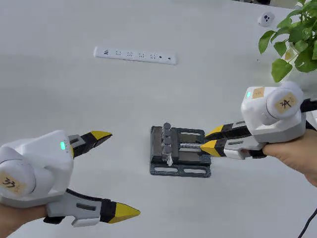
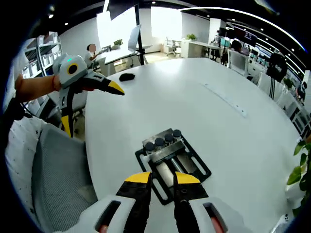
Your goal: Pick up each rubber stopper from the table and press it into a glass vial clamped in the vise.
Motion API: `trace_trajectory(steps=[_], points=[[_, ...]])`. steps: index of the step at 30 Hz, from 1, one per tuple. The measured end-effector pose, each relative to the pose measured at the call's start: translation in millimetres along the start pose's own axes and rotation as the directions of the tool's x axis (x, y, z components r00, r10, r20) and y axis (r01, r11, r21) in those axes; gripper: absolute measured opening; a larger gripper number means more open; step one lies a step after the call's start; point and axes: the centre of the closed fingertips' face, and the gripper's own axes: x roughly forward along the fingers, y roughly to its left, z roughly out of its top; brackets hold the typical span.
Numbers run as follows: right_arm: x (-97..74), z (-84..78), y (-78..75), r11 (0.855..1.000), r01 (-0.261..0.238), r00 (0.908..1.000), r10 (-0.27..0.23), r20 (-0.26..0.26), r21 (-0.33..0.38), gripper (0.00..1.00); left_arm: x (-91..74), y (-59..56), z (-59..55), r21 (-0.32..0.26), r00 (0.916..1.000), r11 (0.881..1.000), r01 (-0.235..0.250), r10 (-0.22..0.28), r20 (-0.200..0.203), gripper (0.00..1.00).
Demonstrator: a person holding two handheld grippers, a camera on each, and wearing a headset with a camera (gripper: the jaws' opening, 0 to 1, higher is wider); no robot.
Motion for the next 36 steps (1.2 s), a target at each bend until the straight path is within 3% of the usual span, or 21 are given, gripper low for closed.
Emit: trace_trajectory(steps=[3, 6, 12, 21, 31, 36], points=[[-7.5, -7.8, 0.3, 0.999, 0.009, 0.9993, -0.010, 0.037, 0.036, 0.18, -0.2, 3.2, 1.8, 0.001, 0.9999, 1.000, -0.012, 0.012, 0.009, 0.99], [-15.0, -13.4, 0.1, 0.996, 0.010, 0.9943, -0.018, 0.105, 0.085, 0.23, 0.6, 4.4, 2.4, 0.005, 0.9999, 1.000, -0.015, 0.015, 0.006, 0.99], [-25.1, -27.9, 0.9, 0.995, 0.015, 0.9855, -0.032, 0.166, 0.102, 0.39, 4.0, 3.0, 2.4, 0.013, 0.9999, 1.000, -0.009, 0.009, -0.008, 0.99], [-33.2, -49.4, 9.0, 0.992, 0.002, 0.9730, -0.030, 0.229, 0.123, 0.59, 5.9, 2.1, 0.7, 0.019, 0.9996, 1.000, -0.013, 0.014, -0.026, 0.99], [-37.0, -52.6, 22.3, 0.995, -0.027, 0.9541, -0.004, 0.300, 0.098, 0.78, 10.8, -0.3, -3.2, 0.013, 0.9993, 1.000, -0.011, 0.012, -0.035, 0.99], [-36.9, -56.4, 23.8, 0.995, -0.027, 0.9508, -0.006, 0.310, 0.101, 0.83, 12.6, -2.6, -5.6, 0.010, 0.9992, 1.000, -0.005, 0.005, -0.041, 0.99]])
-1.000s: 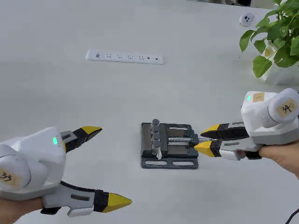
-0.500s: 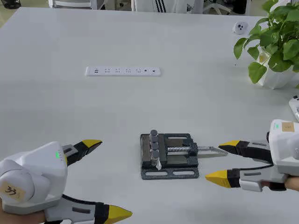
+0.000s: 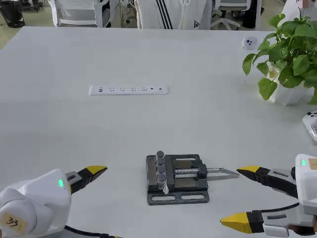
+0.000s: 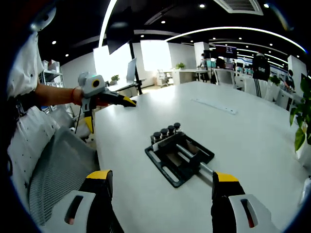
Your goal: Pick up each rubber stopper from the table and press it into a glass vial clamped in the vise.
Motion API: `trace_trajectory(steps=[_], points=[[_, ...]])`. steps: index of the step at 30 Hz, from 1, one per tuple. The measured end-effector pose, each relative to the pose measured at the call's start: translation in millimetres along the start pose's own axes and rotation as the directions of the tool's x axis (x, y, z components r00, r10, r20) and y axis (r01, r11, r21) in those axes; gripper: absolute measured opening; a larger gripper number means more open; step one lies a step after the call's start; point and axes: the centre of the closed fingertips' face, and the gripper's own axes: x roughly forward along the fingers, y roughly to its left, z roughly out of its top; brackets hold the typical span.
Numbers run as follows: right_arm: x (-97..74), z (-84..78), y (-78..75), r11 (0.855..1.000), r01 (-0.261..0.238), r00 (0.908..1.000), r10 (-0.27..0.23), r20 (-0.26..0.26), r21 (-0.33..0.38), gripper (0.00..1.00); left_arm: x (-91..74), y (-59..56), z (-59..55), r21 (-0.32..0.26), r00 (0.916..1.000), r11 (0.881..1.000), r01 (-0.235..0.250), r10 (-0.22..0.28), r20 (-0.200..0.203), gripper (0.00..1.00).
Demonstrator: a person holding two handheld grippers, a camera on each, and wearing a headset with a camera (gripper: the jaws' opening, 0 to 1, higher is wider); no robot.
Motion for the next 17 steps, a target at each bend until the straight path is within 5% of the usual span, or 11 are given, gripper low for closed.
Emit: trace_trajectory(steps=[17], points=[[2.1, -5.1, 8.3, 1.000, -0.019, 0.9998, 0.019, -0.003, -0.015, 0.92, -0.3, -5.9, -9.9, -0.004, 0.9996, 1.000, 0.015, -0.015, -0.023, 0.99]])
